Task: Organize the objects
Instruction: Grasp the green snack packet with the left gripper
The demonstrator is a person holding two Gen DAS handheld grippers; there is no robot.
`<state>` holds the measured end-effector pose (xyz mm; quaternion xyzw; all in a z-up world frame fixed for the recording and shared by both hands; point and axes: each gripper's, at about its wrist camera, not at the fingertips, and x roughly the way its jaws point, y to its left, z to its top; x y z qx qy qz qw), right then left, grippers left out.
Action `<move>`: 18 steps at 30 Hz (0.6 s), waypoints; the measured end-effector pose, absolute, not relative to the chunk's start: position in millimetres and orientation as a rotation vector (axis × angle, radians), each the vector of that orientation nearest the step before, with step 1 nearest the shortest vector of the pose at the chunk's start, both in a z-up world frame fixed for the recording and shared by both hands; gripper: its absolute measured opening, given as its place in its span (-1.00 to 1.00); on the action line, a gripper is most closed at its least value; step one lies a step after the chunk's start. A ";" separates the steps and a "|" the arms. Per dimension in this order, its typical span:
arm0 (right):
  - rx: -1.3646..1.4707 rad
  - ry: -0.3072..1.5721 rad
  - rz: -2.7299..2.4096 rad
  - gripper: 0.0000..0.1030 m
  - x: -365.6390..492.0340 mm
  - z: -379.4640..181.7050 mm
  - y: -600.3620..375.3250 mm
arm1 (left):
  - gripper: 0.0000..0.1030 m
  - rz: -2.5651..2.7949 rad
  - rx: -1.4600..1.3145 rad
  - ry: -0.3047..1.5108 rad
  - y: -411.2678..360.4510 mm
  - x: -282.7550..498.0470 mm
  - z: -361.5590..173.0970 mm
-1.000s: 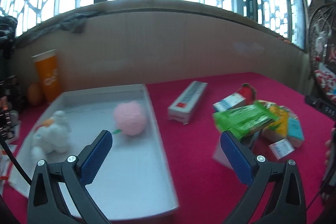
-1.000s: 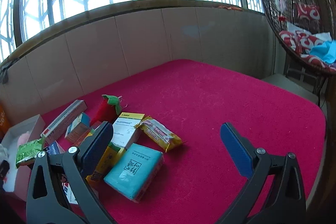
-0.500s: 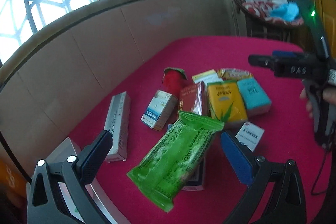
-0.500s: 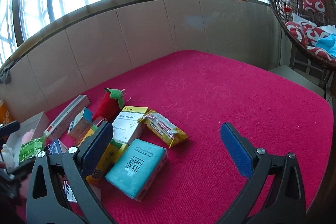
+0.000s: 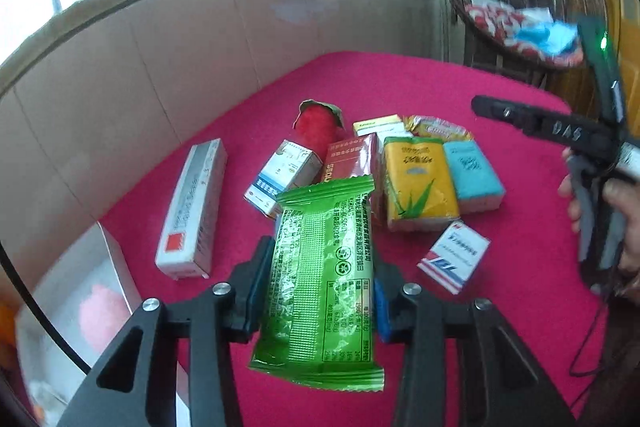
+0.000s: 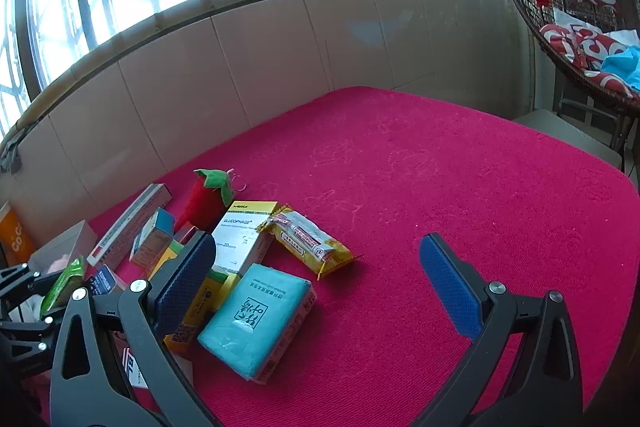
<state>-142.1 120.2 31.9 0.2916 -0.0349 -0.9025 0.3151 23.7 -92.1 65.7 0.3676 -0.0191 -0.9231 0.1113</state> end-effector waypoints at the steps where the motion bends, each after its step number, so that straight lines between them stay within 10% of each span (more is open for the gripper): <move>1: 0.768 -0.090 -2.380 1.00 -141.8 32.2 119.9 | -0.19 -2.716 1.069 -0.020 -92.5 27.0 65.5; 18: 0.824 -0.036 -2.326 0.99 -142.3 27.7 114.6 | -0.26 -2.565 0.816 0.188 -50.6 89.3 51.7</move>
